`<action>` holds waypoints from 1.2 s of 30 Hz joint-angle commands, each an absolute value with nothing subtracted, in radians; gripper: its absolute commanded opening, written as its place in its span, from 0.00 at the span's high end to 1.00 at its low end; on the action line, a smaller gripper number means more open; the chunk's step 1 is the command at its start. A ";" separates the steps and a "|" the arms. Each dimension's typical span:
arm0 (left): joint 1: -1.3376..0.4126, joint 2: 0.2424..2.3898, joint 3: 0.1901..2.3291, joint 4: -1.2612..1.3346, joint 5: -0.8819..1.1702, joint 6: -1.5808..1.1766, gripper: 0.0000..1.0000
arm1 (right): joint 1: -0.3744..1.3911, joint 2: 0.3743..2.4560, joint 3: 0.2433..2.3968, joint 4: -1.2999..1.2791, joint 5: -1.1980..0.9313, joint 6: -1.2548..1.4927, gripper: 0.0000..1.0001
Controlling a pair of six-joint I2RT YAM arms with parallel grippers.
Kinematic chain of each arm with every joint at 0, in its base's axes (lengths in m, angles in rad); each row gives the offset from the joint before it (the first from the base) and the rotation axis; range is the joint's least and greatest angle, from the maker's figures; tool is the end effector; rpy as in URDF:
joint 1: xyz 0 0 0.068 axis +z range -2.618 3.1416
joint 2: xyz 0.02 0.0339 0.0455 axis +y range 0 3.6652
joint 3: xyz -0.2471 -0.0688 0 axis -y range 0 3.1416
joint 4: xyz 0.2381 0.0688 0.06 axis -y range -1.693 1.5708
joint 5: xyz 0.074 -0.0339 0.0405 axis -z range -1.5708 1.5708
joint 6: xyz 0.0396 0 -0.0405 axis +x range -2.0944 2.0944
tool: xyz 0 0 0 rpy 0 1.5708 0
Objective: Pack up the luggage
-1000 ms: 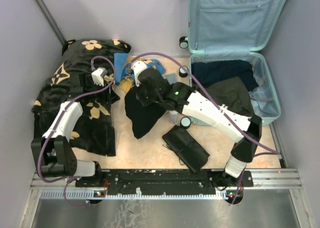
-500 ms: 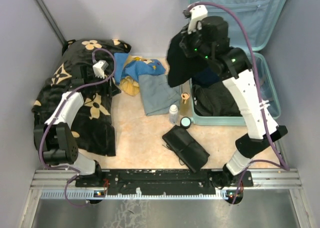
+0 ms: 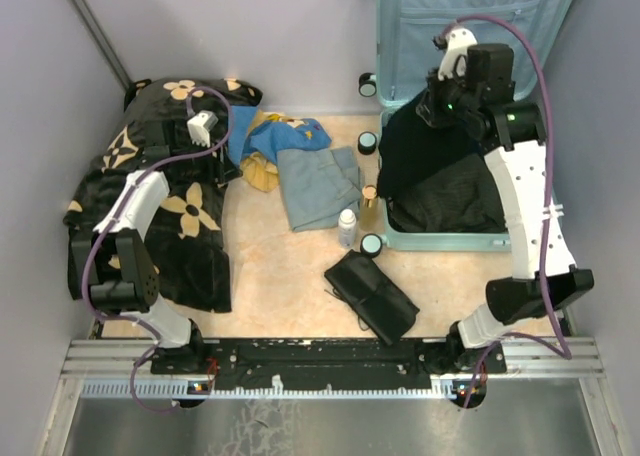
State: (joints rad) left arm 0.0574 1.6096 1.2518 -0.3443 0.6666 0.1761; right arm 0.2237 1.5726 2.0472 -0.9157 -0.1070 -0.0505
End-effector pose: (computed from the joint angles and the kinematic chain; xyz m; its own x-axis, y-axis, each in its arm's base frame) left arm 0.3547 -0.0041 0.2653 -0.5601 0.1057 -0.8216 0.5326 0.8057 -0.2594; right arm 0.2987 0.0723 0.4744 -0.3999 -0.1424 -0.9054 -0.3354 0.9421 -0.0001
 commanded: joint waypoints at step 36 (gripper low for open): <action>0.061 1.717 1.426 -0.433 0.715 0.284 0.34 | -0.250 1.460 1.229 -0.457 -0.371 -0.418 0.14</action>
